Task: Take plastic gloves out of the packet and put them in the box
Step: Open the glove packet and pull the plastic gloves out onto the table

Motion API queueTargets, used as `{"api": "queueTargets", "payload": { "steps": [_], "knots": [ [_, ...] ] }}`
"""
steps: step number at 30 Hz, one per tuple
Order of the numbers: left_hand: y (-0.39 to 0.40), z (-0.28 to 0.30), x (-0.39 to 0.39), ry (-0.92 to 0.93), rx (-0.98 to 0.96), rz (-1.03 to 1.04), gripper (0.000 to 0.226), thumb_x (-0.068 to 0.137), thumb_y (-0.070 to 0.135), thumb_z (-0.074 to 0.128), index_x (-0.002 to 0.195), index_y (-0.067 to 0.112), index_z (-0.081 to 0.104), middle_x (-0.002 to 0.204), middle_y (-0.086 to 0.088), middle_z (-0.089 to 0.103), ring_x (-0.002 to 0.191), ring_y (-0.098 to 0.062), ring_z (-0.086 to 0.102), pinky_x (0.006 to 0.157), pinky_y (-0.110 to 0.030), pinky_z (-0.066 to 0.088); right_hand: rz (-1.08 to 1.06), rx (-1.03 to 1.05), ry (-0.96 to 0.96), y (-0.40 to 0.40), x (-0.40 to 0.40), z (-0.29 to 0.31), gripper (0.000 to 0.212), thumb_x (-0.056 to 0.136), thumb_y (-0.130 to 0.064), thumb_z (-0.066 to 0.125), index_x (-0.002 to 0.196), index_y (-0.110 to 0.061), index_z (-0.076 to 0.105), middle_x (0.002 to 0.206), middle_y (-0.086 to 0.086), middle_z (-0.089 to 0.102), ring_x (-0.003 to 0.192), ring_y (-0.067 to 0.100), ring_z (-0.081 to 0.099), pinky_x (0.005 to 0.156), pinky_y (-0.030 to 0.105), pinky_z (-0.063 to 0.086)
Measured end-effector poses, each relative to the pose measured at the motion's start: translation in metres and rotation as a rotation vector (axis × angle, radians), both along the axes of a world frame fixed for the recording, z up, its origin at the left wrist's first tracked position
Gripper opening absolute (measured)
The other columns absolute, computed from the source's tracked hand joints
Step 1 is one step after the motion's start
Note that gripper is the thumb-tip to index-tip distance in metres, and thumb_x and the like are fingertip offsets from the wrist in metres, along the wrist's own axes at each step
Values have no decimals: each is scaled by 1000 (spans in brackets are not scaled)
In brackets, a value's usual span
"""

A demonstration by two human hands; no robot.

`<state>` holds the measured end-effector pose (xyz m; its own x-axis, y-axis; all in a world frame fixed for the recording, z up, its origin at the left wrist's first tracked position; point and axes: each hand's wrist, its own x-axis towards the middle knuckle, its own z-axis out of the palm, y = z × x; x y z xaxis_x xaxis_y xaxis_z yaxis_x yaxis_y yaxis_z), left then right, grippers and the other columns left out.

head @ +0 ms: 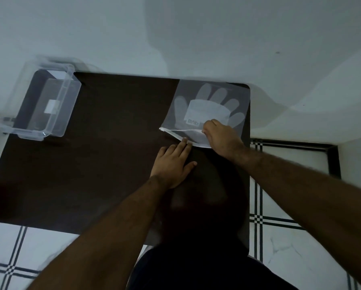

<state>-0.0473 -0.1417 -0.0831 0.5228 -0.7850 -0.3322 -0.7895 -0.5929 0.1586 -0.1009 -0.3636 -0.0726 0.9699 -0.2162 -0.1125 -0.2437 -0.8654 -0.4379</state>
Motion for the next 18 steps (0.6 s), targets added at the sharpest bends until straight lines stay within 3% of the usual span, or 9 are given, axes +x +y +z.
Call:
{"api": "queueTargets", "payload": {
  "steps": [4, 8, 12, 18],
  "knots": [
    [-7, 1, 2, -27, 1, 41, 67, 109, 60, 25, 167, 25, 28, 169, -1, 39, 150, -24, 40, 120, -47, 31, -56, 32, -3, 0, 3, 1, 15, 110, -27, 50, 111, -15, 59, 111, 7, 64, 87, 19, 59, 72, 34, 50],
    [-24, 6, 11, -48, -60, 90, 56, 110, 34, 39, 165, 22, 34, 140, -3, 67, 126, -28, 60, 103, -45, 45, -97, 22, -19, 3, 9, 2, 15, 110, -26, 51, 112, -14, 59, 113, 8, 64, 85, 16, 53, 72, 31, 42],
    [-47, 14, 28, -58, 55, 43, 54, 108, 20, 46, 161, 21, 41, 131, -8, 68, 115, -30, 67, 88, -44, 56, -130, 17, -44, 3, 16, 2, 17, 111, -25, 48, 110, -12, 59, 108, 8, 63, 82, 18, 55, 70, 33, 41],
    [-75, 25, 41, -143, 175, -87, 22, 108, 22, 53, 120, 20, 72, 117, -6, 73, 106, -26, 71, 86, -40, 58, -121, 78, -94, -3, 23, -5, 21, 110, -21, 47, 102, -6, 59, 98, 11, 60, 76, 27, 56, 65, 36, 37]
  ]
}}
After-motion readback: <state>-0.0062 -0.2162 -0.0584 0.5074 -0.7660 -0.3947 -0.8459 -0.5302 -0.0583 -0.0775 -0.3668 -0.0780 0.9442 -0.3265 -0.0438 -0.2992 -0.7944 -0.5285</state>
